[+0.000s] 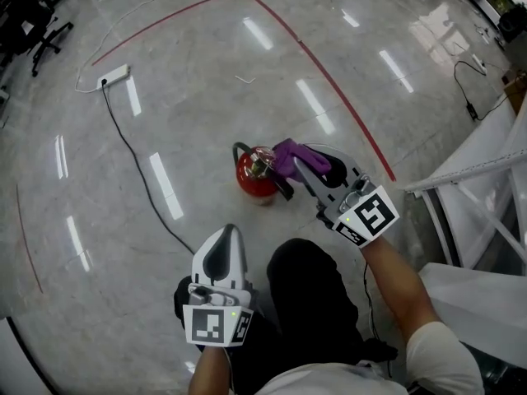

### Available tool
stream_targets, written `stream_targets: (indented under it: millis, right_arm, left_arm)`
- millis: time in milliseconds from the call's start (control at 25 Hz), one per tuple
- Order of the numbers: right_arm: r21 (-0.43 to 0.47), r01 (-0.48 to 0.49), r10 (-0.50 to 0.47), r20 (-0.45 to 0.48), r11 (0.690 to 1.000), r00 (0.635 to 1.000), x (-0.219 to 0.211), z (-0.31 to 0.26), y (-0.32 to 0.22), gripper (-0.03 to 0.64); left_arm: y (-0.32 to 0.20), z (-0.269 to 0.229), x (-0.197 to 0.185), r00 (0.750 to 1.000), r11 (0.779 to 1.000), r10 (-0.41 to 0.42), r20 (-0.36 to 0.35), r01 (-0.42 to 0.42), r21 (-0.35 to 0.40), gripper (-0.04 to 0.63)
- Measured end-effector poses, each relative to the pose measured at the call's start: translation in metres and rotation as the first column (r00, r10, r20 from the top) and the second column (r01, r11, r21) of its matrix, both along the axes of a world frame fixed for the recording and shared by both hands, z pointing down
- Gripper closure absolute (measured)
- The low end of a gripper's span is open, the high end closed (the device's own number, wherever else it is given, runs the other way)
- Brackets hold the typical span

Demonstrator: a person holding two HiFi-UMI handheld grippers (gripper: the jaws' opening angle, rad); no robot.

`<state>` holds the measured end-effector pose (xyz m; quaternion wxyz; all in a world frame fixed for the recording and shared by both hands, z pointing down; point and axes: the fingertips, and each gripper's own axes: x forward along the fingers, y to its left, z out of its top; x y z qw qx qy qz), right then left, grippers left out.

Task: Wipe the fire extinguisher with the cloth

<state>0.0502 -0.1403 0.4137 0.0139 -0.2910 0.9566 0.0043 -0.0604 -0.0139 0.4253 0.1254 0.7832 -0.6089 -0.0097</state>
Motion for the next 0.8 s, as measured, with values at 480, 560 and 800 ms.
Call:
stream_targets:
  millis: [480, 560, 800]
  right_arm:
    - [-0.101, 0.026, -0.028, -0.017, 0.995, 0.999, -0.004, 0.064, -0.015, 0.549]
    - [-0.122, 0.024, -0.025, -0.004, 0.992, 1.000, -0.003, 0.073, -0.015, 0.549]
    - [-0.167, -0.007, 0.005, -0.012, 0.986, 1.000, 0.006, 0.106, -0.018, 0.549]
  left_arm:
    - [0.011, 0.002, 0.001, 1.000, 1.000, -0.020, 0.016, 0.020, 0.007, 0.592]
    - [0.012, 0.004, 0.003, 1.000, 1.000, -0.016, 0.019, 0.016, 0.002, 0.592]
    - [0.010, 0.012, 0.009, 1.000, 1.000, -0.007, 0.022, 0.007, -0.005, 0.592]
